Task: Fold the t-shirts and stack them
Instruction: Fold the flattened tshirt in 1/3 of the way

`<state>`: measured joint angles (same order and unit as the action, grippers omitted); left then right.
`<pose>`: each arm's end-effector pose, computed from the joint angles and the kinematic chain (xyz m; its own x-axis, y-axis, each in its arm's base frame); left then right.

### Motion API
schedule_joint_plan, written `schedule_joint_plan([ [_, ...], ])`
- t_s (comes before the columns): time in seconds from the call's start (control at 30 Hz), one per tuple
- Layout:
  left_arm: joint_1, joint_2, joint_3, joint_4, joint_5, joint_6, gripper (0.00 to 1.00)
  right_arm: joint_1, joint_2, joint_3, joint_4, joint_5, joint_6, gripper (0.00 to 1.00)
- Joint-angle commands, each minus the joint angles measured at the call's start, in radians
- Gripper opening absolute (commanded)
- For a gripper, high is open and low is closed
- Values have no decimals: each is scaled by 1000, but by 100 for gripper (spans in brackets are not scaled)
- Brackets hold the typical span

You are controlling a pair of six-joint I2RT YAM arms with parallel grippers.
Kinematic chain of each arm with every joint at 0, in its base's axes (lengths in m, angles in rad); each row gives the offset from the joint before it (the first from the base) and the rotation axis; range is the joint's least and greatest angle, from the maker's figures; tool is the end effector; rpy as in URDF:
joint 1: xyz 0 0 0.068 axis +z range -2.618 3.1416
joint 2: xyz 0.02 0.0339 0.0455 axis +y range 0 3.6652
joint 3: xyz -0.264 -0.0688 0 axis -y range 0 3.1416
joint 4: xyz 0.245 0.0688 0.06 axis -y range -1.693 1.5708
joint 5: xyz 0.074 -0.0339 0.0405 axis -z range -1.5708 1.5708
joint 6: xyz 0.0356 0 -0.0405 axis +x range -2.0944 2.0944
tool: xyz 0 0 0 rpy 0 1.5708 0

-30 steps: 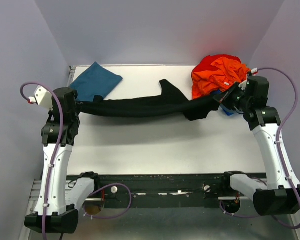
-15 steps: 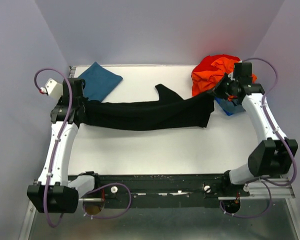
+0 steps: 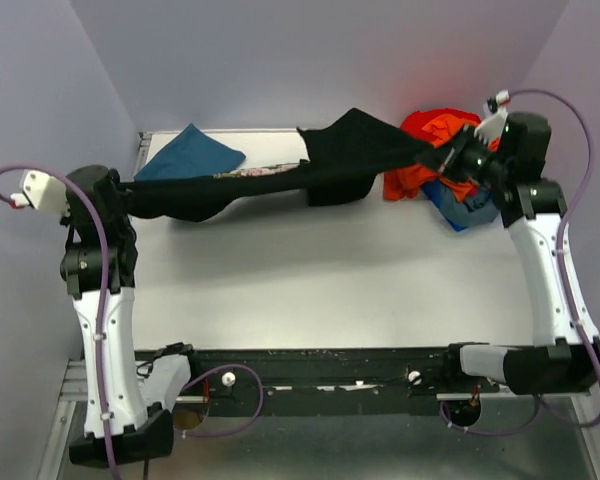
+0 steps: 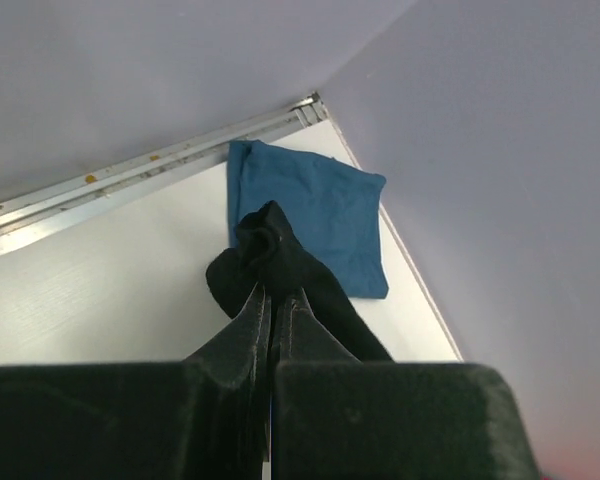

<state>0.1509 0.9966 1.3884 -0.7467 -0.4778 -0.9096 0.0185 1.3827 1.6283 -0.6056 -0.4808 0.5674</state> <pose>0.1747 0.0431 0.4475 0.2308 -0.6738 -0.7019 -0.6149 0.4581 -0.6420 0.2921 0.0219 0.4534 -0.5384 0.4666 -0.7017 -0.1895 0.7443 0.6404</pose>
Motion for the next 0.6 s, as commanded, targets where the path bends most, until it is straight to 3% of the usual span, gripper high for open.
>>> schedule_joint_plan([
  [0.0, 30, -150, -201, -55, 19, 55, 0, 0, -210, -431, 96, -93, 26, 1],
  [0.27, 33, -347, -527, -151, 186, -35, 0, 0, -566, -979, 74, -1, 51, 1],
  [0.43, 32, -486, -693, -163, 341, -106, 0, 0, -764, -1145, -89, 218, 166, 1],
  [0.57, 33, -524, -723, -209, 309, -112, 2, 0, -904, -1223, -148, 261, 230, 4],
])
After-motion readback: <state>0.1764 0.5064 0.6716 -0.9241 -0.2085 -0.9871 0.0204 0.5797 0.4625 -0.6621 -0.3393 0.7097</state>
